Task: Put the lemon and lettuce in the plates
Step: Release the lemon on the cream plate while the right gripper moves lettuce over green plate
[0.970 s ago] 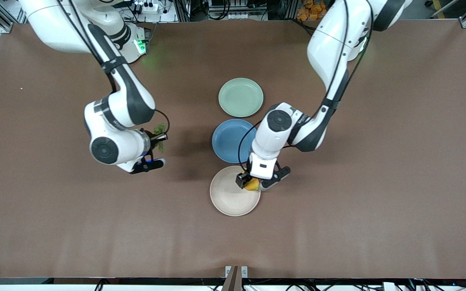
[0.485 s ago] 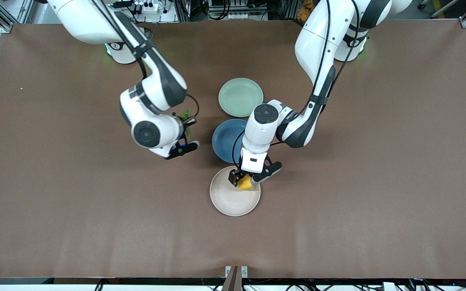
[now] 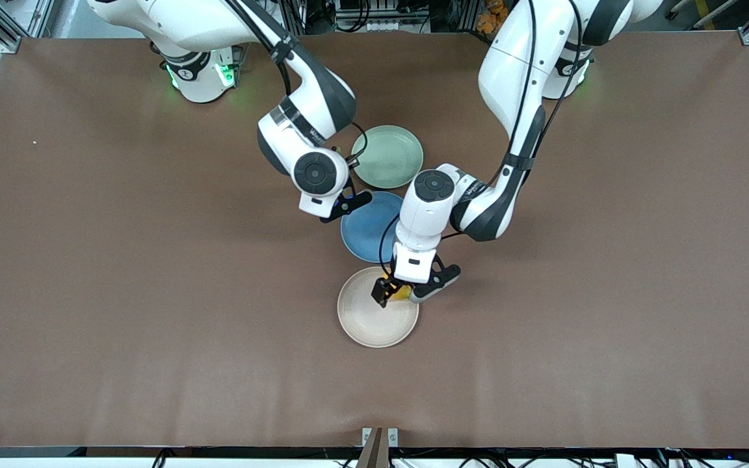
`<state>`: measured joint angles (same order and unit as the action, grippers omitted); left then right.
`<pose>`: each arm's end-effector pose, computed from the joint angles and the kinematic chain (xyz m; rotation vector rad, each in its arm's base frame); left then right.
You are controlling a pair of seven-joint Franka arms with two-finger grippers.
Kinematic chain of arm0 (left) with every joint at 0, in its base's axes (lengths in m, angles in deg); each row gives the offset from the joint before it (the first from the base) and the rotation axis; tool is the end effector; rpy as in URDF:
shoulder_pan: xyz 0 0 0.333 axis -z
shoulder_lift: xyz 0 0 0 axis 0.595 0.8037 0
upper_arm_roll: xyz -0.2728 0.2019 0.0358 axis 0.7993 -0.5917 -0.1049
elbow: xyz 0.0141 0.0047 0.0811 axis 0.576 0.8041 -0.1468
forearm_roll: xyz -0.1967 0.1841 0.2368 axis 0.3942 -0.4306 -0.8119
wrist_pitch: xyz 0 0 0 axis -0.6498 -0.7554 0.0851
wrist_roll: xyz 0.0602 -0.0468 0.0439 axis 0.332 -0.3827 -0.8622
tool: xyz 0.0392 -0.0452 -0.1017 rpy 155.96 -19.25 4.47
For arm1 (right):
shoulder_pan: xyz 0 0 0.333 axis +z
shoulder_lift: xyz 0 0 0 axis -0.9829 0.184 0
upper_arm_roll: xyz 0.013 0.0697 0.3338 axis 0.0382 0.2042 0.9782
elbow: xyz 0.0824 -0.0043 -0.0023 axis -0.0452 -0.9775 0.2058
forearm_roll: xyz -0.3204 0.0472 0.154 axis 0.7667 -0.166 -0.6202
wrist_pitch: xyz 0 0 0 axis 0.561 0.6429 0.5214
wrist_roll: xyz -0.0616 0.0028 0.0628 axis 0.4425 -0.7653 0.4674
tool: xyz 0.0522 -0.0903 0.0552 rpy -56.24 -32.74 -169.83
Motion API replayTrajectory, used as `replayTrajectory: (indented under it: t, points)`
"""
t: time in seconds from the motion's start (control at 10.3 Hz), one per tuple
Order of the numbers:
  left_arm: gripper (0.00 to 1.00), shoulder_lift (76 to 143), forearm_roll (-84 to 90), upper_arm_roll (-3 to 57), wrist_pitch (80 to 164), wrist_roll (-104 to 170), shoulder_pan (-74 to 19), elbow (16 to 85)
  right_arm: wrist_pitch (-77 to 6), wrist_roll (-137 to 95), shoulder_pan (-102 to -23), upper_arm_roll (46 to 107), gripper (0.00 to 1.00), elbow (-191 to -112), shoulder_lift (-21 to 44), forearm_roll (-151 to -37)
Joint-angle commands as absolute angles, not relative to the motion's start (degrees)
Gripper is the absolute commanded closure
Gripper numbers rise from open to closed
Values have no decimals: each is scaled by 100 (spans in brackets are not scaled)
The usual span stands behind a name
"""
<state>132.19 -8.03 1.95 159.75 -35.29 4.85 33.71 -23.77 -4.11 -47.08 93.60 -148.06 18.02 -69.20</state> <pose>0.6060 -0.4502 0.2615 2.6900 0.8610 0.4520 0.4388 0.4274 0.3169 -2.8923 -0.6685 0.7169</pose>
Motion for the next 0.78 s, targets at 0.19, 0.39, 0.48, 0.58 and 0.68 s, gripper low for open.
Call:
replayTrajectory:
  t: [0.19,0.39,0.48,0.58,0.68]
  points:
    - [0,13013,-969,224,15003,-2700,59,3433,-3195,406,-3995,9329,100,-14996,1824,-7006]
    - [0,12934,-926,233,14546,-2252,-222,3433,-3475,600,-3652,9320,100,-15127,1877,-6997]
    - [0,12890,-917,242,14361,-2076,-406,3433,-3764,644,-3572,9320,100,-15311,1868,-6988]
    - [0,12855,-917,234,14238,-2031,-573,3433,-3915,653,-3467,9320,100,-15408,1877,-6979]
    - [0,12802,-908,233,14236,-2030,-749,3476,-4012,662,-3344,9311,100,-15444,1903,-6971]
